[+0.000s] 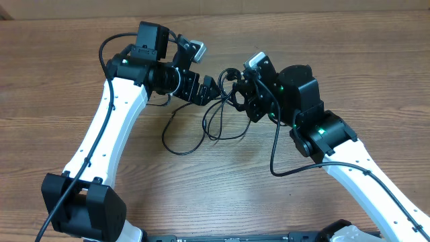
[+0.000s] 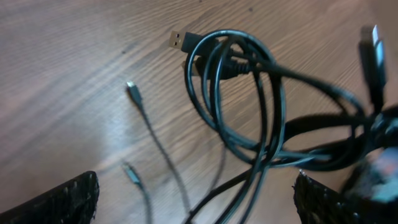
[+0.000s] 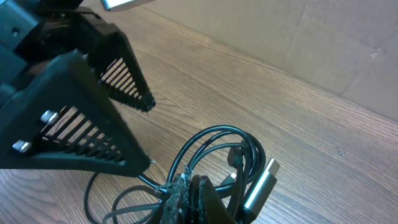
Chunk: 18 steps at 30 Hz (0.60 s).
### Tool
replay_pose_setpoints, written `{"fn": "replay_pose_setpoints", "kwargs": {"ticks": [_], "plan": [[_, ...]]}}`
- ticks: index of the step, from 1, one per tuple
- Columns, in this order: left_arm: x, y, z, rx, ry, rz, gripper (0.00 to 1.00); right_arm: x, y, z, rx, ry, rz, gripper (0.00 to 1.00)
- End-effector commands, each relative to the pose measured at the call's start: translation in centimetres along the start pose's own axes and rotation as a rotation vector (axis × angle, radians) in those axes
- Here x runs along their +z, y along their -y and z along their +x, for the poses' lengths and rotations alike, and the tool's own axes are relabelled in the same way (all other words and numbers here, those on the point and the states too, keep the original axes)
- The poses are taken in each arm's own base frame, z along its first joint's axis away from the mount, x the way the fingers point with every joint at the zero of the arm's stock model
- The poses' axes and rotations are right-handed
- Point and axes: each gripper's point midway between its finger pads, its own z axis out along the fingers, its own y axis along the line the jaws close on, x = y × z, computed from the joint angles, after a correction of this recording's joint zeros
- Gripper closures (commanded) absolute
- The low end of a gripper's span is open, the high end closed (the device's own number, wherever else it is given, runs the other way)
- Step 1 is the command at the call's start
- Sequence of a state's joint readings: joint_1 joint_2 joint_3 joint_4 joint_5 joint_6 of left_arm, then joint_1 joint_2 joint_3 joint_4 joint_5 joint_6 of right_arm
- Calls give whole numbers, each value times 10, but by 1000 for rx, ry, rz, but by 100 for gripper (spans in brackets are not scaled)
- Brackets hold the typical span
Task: Untangle cables
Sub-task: 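Grasp the cable loops with the left gripper next to the right gripper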
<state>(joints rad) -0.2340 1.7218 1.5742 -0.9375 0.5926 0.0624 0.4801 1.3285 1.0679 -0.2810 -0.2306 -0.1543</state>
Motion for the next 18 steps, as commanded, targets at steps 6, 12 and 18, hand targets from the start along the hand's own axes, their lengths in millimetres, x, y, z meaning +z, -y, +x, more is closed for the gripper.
{"fn": "replay_pose_setpoints", "kwargs": {"ticks": [6,12,18], "plan": [[1,-19,-1,-280,11,-105,0,-13,-12,-33,-33,107,-58,96],[1,-18,-1,-287,10,-100,0,-14,-16,-38,-23,127,-78,96],[1,-18,-1,-299,11,-101,0,-16,-27,-43,-22,149,-142,96]]}}
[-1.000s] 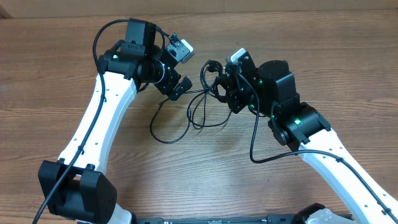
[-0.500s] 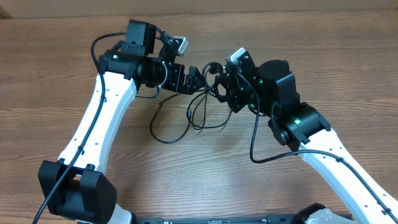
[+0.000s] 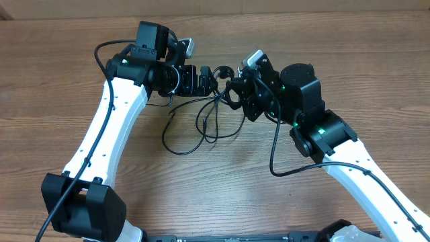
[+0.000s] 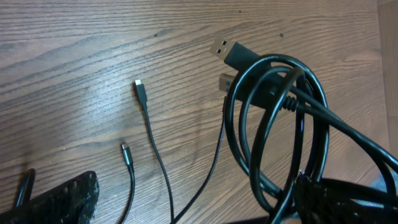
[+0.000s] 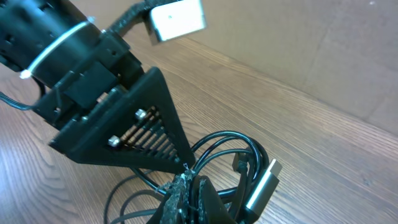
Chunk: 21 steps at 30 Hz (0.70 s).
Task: Untangle cables
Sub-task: 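Grasp the cable loops with the left gripper next to the right gripper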
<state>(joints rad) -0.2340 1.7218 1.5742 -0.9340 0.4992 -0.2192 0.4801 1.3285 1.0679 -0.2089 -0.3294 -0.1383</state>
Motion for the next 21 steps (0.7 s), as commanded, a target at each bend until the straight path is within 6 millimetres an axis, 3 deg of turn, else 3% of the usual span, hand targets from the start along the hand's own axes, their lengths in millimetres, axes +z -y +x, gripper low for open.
{"fn": "replay_pose_setpoints", "kwargs": {"ticks": [1,9,10,12,17,18,21], "plan": [[2,-1,-1,-21,0,-8,0,-11,-13,-27,-20,78,-55,96],[4,-1,1,-22,-5,-30,2,-13,-15,-40,-40,128,-62,96],[5,-2,1,-18,-3,-43,11,-13,-16,-40,-41,130,-69,96],[6,-5,1,-10,2,-80,38,-13,-16,-40,-41,130,-71,96],[7,-6,-1,-1,9,-94,81,-13,-16,-42,-20,135,-72,96],[7,-6,-1,-1,10,-94,94,-13,-16,-42,-18,136,-72,96],[7,-6,-1,-1,10,-94,96,-13,-16,-42,-17,135,-72,96]]}}
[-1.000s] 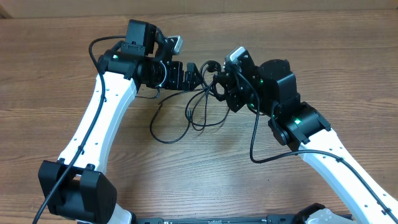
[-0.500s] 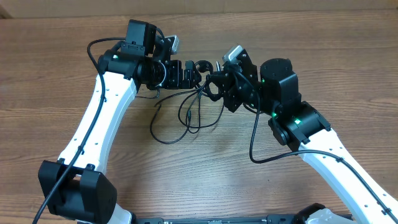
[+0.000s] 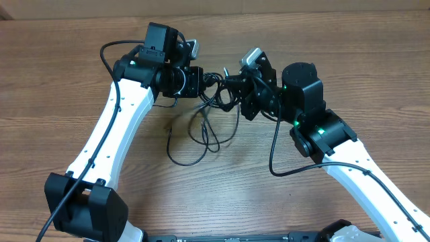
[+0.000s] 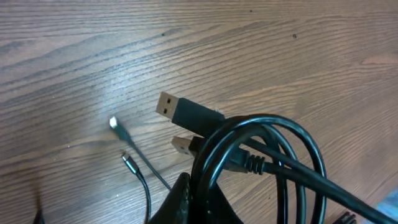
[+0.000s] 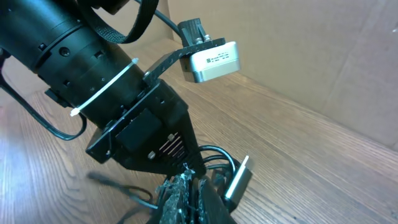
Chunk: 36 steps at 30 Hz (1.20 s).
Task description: Untangle cables
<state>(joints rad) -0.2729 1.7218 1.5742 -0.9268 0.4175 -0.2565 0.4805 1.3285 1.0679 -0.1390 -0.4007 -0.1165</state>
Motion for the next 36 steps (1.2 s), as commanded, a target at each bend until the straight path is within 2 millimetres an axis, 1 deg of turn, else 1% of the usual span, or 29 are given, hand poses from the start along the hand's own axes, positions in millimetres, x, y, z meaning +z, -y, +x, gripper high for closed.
{"fn": "replay_pose_setpoints", "kwargs": {"ticks": [1,5,7,8,9,11,13,14,17,22,25,26,28,30,32,34,35,36], "plan": [[2,-6,-2,2,3,-30,96,-10,-5,-25,-15,65,-5,96],[2,-6,-2,2,3,-30,96,-10,-5,-20,-6,45,-5,96],[2,-6,-2,3,5,-30,96,-9,-4,-14,5,19,-1,96],[2,-7,-3,3,7,-32,96,-9,-2,-9,14,1,10,95],[1,-8,-3,2,9,-37,96,-9,-1,-5,20,-15,21,88],[1,-13,-5,9,16,-67,96,-10,4,4,34,-50,49,64],[0,-19,-6,47,24,-103,96,-10,6,9,42,-73,63,49],[0,-23,-8,84,28,-127,96,-10,6,10,44,-76,63,44],[0,-24,-8,214,23,-137,96,-10,6,10,42,-74,64,39],[0,-24,-8,299,16,-136,96,-11,14,9,36,-73,112,33],[0,-19,-7,355,10,-104,96,-11,18,10,35,-75,134,30],[1,-15,-6,374,8,-82,96,-11,18,10,36,-76,134,30],[1,-2,-4,420,10,-5,96,-10,18,14,41,-88,130,30],[0,20,-5,478,31,119,96,-7,18,22,51,-116,127,30],[-2,33,-5,520,47,192,96,-5,19,31,62,-146,126,30],[-4,42,-5,558,60,245,96,-4,19,37,71,-170,125,29],[-4,43,-5,560,61,251,96,-4,20,38,72,-174,130,28],[-4,43,-5,560,61,251,96,-4,20,40,74,-179,130,22]]}}
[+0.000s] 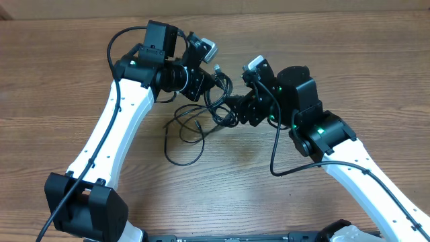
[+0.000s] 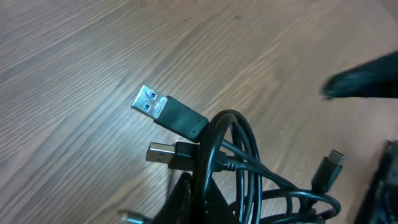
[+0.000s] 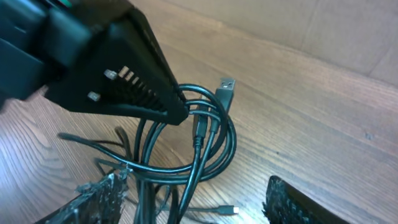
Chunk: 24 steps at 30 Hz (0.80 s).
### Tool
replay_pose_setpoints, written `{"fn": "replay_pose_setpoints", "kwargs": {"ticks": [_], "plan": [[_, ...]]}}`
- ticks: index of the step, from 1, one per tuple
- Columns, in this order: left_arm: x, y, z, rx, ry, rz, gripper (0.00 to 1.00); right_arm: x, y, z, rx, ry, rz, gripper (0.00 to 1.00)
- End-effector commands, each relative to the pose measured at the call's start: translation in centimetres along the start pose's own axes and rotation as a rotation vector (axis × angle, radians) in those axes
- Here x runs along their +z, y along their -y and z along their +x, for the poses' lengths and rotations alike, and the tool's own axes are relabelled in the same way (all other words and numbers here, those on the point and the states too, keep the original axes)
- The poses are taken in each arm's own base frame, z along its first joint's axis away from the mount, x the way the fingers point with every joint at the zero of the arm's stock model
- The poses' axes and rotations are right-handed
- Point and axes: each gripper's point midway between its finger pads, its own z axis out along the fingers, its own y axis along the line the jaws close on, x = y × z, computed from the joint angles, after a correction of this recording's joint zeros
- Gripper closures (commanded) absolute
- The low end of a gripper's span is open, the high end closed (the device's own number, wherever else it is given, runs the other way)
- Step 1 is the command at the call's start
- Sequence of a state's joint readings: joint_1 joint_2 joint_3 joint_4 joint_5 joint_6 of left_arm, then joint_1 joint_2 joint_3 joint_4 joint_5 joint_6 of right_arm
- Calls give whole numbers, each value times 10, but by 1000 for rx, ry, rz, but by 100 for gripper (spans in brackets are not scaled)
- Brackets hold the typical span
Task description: Untangle cables
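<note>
A tangle of black cables (image 1: 201,114) hangs between the two arms, its coil (image 3: 193,137) lifted off the wooden table. My left gripper (image 1: 207,84) is shut on the coil's loops (image 2: 217,149), with its tips (image 2: 199,196) pinched on the strands. A large USB plug (image 2: 168,112) and a smaller plug (image 2: 163,151) stick out beside the loops. My right gripper (image 3: 196,180) is open, its fingers (image 3: 99,196) set wide on either side of the hanging strands and gripping nothing. In the overhead view it sits at the right gripper (image 1: 235,111) just right of the tangle.
A thin cable loop (image 1: 181,151) trails on the table (image 1: 54,94) toward the near side, and a small plug (image 3: 231,210) lies flat below the coil. Another plug (image 2: 328,168) dangles at the right. The right arm's own cable (image 1: 275,151) hangs beside its wrist.
My right gripper was shut on the coil and is now open, sitting lower and nearer the front. The left gripper stays shut on the coil and has shifted slightly right.
First my right gripper held the coil while the left was open beside it. Then the left stood open with the loops between its fingers. Then both were shut on the coil. Now only the left holds it.
</note>
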<state>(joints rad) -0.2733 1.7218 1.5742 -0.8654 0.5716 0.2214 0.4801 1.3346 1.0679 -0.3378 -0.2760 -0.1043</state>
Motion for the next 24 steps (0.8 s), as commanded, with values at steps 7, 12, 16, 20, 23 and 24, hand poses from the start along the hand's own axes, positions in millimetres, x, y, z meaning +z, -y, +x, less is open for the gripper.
{"fn": "replay_pose_setpoints", "kwargs": {"ticks": [7,12,16,20,23,24], "plan": [[0,18,-7,65,39,121,96,2,17,4,7,-36,94,16],[-2,29,-9,73,55,183,96,7,19,10,15,-58,100,15],[-3,35,-11,95,67,219,96,14,19,20,25,-93,87,25],[-3,33,-10,94,64,205,96,16,19,24,37,-107,87,67],[-1,21,-8,63,43,136,96,16,19,24,37,-107,84,94],[0,12,-7,19,32,86,96,17,16,24,38,-105,66,96]]}}
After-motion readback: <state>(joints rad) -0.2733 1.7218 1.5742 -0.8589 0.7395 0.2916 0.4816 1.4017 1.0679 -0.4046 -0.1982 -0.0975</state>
